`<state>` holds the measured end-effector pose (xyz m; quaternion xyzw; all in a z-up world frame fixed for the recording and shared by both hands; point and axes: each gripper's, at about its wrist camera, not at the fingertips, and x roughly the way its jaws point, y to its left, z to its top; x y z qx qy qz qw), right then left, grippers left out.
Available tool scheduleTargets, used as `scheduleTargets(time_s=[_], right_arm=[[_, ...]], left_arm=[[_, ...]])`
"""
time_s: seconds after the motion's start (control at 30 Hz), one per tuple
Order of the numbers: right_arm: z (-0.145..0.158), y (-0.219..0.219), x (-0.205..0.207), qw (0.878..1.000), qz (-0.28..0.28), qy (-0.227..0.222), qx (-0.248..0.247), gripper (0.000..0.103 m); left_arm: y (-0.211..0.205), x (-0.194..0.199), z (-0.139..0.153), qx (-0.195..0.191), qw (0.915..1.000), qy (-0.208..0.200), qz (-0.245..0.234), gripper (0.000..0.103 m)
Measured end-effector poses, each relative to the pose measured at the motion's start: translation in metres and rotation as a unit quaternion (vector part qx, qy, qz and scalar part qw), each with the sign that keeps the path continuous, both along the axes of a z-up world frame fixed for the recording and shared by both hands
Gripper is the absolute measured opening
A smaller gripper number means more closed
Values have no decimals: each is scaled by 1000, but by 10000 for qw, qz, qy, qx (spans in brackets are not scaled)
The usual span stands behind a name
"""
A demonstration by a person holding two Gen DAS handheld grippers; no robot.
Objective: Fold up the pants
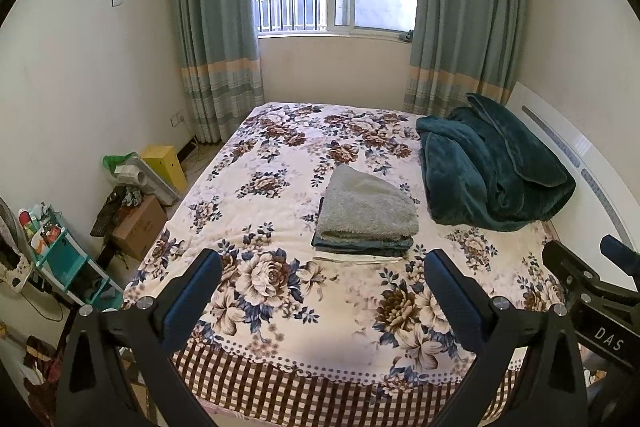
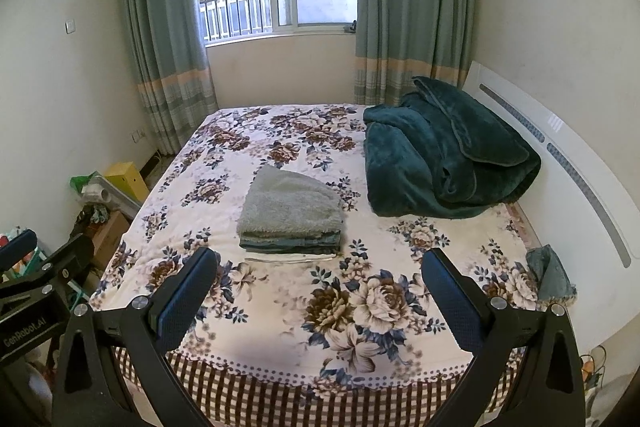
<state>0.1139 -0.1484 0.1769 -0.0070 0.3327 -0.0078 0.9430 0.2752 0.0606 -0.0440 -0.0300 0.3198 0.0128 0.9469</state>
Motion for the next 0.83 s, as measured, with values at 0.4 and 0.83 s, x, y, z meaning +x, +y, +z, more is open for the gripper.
scheduleTargets(time_s=[0.4,0.83], right_arm=[[-3,3,4,10000,23,4,-17,103],[-2,0,3,10000,14,4,-14,103]], left_arm=[[0,2,3,5,10000,-18,6,103],[1,5,7,65,10000,-66,-4,103]])
